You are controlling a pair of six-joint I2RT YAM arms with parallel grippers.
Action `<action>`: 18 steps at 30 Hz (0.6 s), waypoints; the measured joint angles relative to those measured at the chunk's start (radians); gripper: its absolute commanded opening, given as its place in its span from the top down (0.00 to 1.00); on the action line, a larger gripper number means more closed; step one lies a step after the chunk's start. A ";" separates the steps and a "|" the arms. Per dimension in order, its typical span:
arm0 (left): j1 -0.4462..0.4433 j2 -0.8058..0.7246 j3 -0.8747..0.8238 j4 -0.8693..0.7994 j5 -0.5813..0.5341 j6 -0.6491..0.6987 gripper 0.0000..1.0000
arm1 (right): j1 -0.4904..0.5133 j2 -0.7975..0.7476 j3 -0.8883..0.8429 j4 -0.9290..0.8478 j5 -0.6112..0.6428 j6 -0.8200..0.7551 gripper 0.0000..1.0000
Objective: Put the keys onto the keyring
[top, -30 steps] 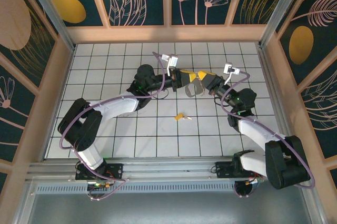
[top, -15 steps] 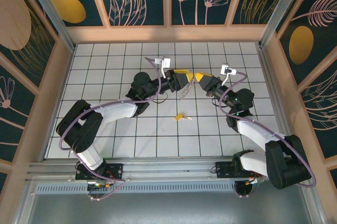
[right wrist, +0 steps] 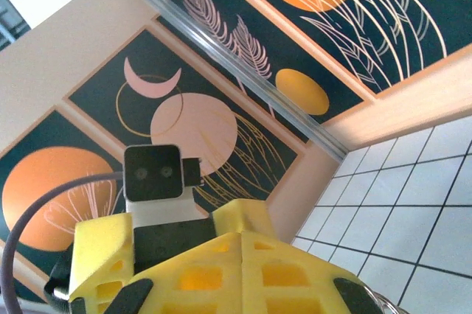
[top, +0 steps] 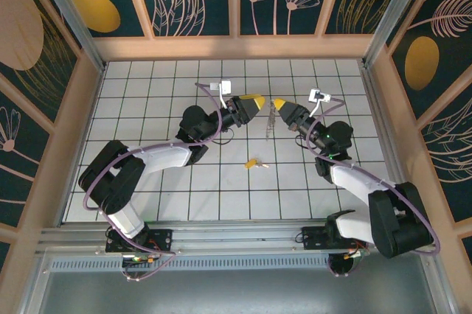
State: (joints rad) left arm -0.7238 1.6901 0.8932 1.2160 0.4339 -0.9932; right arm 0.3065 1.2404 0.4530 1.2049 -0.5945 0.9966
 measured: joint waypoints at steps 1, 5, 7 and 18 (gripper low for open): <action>0.000 0.004 0.000 0.005 0.001 -0.001 0.49 | 0.000 0.009 0.000 0.003 0.004 0.014 1.00; 0.000 0.015 0.000 0.017 0.001 -0.008 0.52 | 0.000 0.037 0.000 0.027 0.019 0.062 1.00; 0.000 0.029 0.000 0.023 -0.001 -0.009 0.54 | 0.000 0.042 0.000 0.034 0.027 0.082 1.00; -0.002 0.089 0.000 0.023 -0.001 -0.023 0.54 | 0.000 0.056 0.000 0.062 0.047 0.122 1.00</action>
State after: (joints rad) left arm -0.7261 1.7786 0.8936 1.2388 0.4332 -1.0157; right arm 0.3069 1.2961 0.4530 1.2667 -0.5472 1.1183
